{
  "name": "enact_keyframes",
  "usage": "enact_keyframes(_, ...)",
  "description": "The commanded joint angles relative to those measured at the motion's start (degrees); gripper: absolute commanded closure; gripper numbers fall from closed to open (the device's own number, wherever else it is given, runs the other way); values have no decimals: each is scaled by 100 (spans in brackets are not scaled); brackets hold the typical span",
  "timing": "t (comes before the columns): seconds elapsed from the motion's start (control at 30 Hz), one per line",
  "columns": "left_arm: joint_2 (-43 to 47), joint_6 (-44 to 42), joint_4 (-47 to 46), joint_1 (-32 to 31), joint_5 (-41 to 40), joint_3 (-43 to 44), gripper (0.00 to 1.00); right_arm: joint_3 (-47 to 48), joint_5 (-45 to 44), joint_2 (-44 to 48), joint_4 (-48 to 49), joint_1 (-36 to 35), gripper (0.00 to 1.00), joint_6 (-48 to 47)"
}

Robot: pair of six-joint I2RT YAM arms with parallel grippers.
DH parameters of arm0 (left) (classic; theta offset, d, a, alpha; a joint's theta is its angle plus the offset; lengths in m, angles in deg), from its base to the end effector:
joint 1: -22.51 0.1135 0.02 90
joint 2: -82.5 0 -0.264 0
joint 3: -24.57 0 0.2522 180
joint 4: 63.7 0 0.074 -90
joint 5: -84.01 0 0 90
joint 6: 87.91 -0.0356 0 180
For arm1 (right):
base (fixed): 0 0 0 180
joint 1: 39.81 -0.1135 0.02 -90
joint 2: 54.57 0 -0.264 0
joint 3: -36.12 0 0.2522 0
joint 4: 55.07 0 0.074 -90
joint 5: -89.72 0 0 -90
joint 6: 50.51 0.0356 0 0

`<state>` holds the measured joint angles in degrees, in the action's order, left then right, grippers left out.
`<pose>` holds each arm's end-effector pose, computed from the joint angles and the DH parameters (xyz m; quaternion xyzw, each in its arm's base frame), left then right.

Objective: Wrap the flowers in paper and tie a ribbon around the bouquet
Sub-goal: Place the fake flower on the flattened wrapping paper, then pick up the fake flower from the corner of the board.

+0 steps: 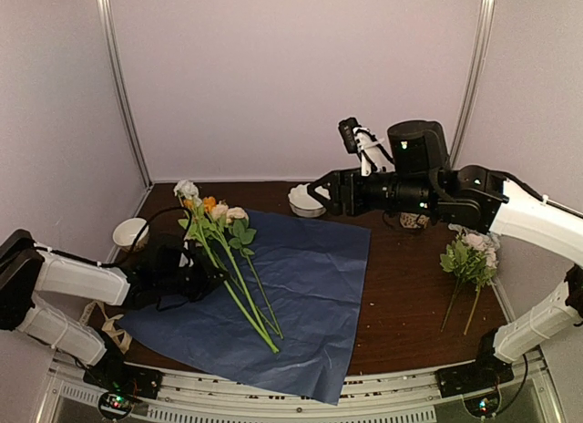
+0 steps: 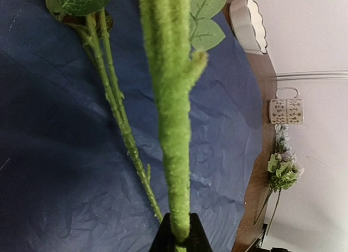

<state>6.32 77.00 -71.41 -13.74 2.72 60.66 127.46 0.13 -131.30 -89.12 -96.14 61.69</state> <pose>0.1920 -0.1475 0.1490 -0.2547 0.8366 -0.4340 0.2167 0.1699 0.2555 0.3976 -0.2415 0.7798 0.3678 0.4453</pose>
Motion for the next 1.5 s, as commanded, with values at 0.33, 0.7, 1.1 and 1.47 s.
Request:
enact_keyframes(0.33,-1125,-406,226,138,413,769,90,-1911,-1637,951,-1884,1664,32,1526)
enact_keyframes(0.7,-862,-661,982,57,253,959,47,-4520,-818,2037,-1537,3969,25,2177)
enact_keyframes(1.1,-231,-1042,1803,52,-127,1102,23,-4946,-126,1387,-1035,5128,27,1959)
enact_keyframes(1.47,589,-1611,2865,41,-943,1410,13,-4637,297,360,-771,5370,73,1429)
